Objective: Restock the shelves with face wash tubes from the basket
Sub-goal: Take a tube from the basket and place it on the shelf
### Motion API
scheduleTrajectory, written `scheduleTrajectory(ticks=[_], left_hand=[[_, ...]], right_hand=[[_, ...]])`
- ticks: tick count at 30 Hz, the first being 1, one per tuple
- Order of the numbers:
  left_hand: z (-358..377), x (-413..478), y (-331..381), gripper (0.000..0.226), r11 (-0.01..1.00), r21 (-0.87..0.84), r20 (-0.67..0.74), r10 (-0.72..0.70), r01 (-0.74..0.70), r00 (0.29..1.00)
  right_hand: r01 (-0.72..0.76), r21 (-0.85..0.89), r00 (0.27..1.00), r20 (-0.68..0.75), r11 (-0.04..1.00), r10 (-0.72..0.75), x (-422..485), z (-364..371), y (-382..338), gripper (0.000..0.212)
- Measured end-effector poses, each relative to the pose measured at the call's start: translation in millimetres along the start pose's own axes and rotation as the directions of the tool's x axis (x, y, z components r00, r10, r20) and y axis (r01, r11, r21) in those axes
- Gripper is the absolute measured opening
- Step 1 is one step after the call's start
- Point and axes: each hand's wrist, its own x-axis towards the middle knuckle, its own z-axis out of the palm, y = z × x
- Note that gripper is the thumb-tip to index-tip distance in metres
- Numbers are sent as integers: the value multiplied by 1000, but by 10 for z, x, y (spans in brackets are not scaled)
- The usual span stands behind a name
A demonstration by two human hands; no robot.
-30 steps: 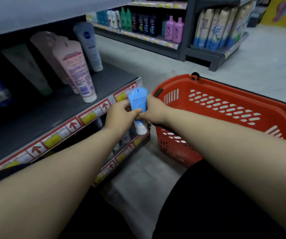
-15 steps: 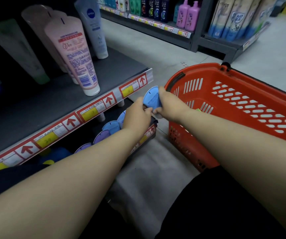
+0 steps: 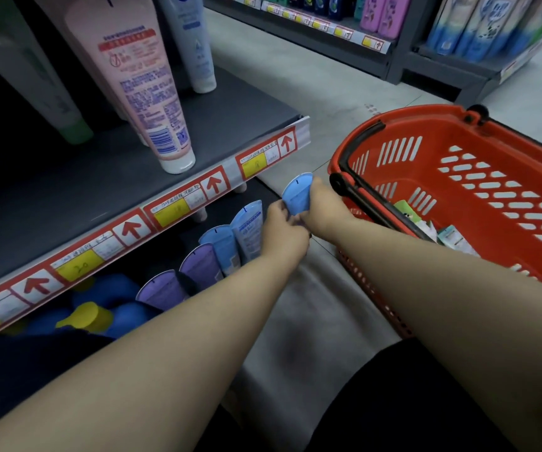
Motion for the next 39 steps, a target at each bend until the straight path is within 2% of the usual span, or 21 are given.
scheduleTrajectory(ticks=[5,9,11,13,20,26,31,35,39], left_hand=[[46,125,-91,58,996,-78,7,-42,43,999],[34,131,-175,68,988,-60,20,-145,145,989],[22,142,-234,75,992,-33,21,-123,124,992],[7,154,-244,72,994,-52,25,-97,98,995],[13,229,-314,79,993,-65,17,-94,95,995],[10,239,-421,91,989,78,67,-129,123,989],[0,216,-407,95,972,192,75,-150,133,986],[-37,196,-395,92,966,225,125,-156,125,980],[-88,148,-352,63,975,205,101,-114,91,988]], right_hand=[[-55,41,998,38,998,53,173,124,13,48],[-87,174,995,54,981,79,245,270,71,44],[-101,205,993,79,974,87,283,309,104,36],[-108,236,992,92,966,89,321,328,115,28],[-121,315,991,99,941,94,343,379,45,35],[-150,268,982,151,952,112,346,418,105,39],[-179,348,976,184,920,120,327,441,72,43],[-186,325,976,171,927,136,305,446,77,44],[-186,316,979,144,930,147,225,452,43,43]])
